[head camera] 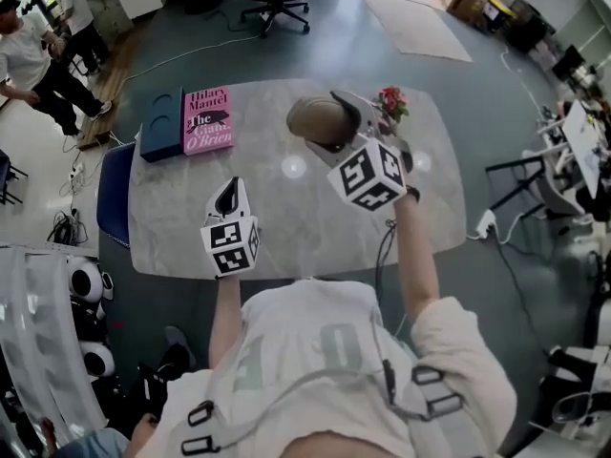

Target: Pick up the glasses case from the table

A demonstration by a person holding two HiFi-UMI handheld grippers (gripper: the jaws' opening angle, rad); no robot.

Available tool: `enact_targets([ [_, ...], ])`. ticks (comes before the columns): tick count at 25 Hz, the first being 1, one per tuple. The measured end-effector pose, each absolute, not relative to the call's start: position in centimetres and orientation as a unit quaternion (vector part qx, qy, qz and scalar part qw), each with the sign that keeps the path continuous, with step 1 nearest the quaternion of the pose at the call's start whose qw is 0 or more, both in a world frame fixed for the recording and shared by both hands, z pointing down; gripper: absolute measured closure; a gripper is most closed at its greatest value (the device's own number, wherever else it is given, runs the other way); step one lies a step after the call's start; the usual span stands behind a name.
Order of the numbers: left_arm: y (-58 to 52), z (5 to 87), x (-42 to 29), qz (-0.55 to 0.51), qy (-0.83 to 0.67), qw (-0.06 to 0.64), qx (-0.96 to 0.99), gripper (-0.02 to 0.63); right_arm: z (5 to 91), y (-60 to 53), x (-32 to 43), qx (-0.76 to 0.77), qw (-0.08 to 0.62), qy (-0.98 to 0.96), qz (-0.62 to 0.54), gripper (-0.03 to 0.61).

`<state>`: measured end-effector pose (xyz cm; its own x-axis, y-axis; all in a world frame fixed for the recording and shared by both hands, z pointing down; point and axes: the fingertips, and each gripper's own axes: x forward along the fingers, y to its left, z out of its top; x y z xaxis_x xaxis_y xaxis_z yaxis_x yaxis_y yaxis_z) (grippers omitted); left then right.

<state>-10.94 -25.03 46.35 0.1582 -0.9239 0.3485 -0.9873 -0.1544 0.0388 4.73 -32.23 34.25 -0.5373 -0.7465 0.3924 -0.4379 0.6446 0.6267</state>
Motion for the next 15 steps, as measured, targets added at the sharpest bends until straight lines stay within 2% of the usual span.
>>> enact_targets([
  [4,-24.9,45.2,-11.2,0.105,-0.638,0.131,0.752,0.611,33.5,-30.6,5.8,0.409,0.217,-0.874,-0.149,0.193],
  [8,-24.9,44.1,-11.4,0.091,-0.640,0.126,0.753,0.611,34.8,-29.9,7.9,0.466,0.140,-0.870,-0.080,0.193],
  [12,-24.8,44.0,-11.4,0.085,-0.639,0.134,0.752,0.611,37.2,-29.4,10.4,0.510,0.081,-0.856,-0.009,0.193],
  [15,-24.7,44.3,-11.1,0.085,-0.638,0.138,0.753,0.611,39.4,-28.5,11.6,0.536,0.077,-0.840,0.008,0.193],
])
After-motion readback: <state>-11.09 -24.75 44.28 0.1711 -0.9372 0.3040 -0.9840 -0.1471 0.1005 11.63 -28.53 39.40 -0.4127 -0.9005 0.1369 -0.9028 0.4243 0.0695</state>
